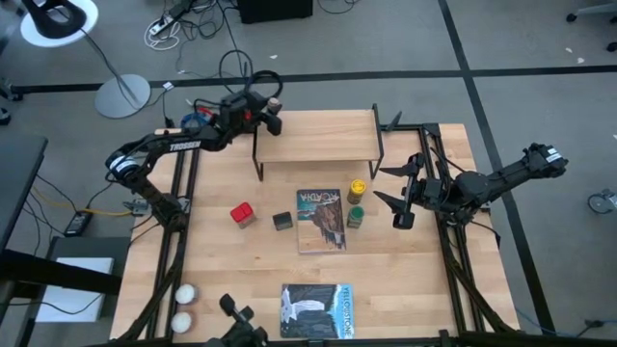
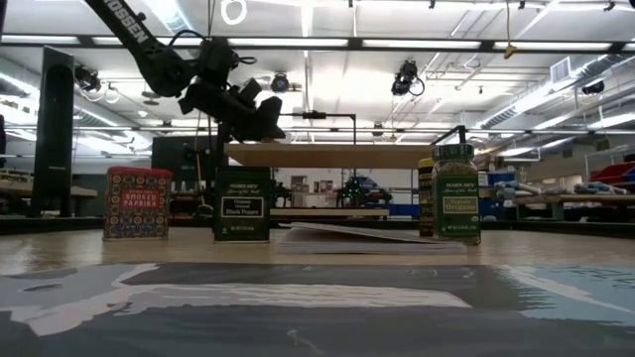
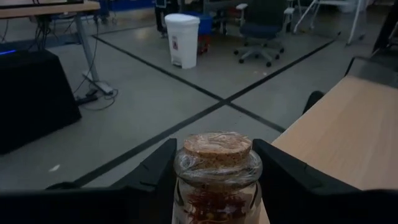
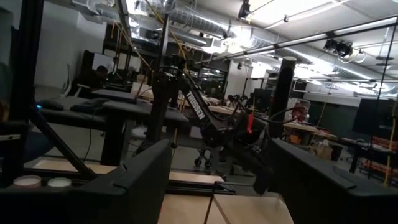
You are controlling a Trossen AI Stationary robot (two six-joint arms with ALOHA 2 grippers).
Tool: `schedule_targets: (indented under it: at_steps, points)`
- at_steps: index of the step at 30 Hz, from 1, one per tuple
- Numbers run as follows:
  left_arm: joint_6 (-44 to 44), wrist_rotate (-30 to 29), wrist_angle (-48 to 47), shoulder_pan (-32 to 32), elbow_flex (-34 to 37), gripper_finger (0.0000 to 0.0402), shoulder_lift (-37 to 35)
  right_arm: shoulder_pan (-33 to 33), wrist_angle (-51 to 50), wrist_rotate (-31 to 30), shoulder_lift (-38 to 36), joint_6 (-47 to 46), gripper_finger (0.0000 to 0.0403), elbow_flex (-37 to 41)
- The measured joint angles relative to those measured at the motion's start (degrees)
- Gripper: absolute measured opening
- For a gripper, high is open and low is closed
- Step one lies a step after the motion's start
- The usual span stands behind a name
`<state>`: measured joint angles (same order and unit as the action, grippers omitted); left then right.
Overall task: Shelf spices
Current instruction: Put the brown seasoning bottle on the shelf
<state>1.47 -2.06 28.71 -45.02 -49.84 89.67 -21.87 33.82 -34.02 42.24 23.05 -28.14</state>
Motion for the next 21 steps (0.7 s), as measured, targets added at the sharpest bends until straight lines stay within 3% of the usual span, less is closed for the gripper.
schedule_targets:
  at_steps: [12,17,21]
  points:
    - [-1.05,-1.00,-3.97,0.00,-0.07,0.0174,-0.13,0.00,0.46,0.00,0.00,0.68,0.0270,0.00]
    - [-0.13,1.23,-4.24,0.31,-0.08,0.0174,-0.15,0.00,0.47,0.00,0.00,0.73,0.0270,0.00]
    - [0.84,1.36,-4.69,0.53,-0.05,0.0222,-0.14,0.00,0.48,0.00,0.00,1.05,0.0270,0.00]
